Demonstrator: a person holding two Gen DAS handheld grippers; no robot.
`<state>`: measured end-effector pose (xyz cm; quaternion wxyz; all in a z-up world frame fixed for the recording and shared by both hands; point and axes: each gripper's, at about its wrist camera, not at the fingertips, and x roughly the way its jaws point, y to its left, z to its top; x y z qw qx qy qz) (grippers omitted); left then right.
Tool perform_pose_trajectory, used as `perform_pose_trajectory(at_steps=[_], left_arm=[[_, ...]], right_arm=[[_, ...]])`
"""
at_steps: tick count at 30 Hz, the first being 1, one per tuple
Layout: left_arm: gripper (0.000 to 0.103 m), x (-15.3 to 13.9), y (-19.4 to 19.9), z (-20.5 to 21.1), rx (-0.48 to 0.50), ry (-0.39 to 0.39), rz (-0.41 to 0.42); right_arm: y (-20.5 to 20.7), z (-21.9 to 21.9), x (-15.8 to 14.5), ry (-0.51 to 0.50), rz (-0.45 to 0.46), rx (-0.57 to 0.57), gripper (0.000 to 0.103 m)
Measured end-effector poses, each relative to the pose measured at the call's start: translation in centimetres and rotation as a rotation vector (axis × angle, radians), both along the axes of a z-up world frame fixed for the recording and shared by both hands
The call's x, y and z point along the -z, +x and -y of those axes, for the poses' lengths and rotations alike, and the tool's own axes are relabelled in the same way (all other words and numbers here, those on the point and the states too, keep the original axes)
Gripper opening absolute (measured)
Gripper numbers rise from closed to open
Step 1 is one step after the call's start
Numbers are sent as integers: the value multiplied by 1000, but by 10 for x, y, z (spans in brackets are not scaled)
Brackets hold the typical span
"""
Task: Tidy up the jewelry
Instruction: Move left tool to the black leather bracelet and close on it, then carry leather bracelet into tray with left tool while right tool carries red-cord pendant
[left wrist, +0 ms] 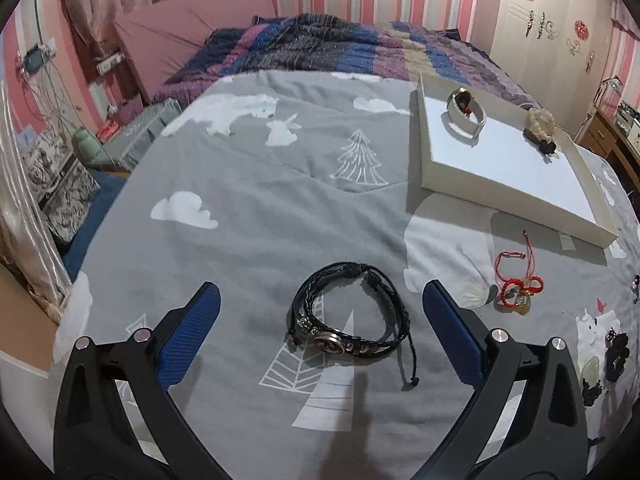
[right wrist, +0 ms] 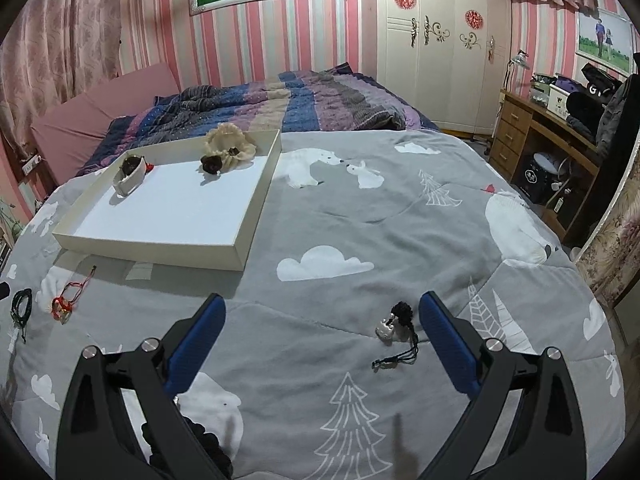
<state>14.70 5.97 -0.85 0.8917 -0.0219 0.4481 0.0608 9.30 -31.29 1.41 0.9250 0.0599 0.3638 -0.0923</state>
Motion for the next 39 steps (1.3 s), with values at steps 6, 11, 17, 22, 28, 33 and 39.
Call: perform_pose_trajectory(at_steps=[6, 11, 17, 22, 28, 33, 39], left_arm=[[100, 6, 5, -4, -5, 2, -19], [100, 6, 9, -9, -4, 20, -13], [100, 19, 20, -20, -8, -17, -57], [93, 29, 25, -21, 12, -33, -84], [79, 36, 30, -24, 42, -58, -115], [71, 36, 33, -25, 53, -45, -105], [40, 32, 32, -25, 80, -59, -90]], right_arm=[[6, -1, 9, 6, -31, 1, 97], [13, -26, 8, 28, -41, -24, 97], [30, -96, -3, 11, -76, -182, 97], [48, -164, -3, -31, -125, -327, 97], [61, -226, 4, -99, -185, -446, 96], [74, -243, 12, -129, -252, -495, 75], [85, -249, 23, -95, -317, -525, 39]])
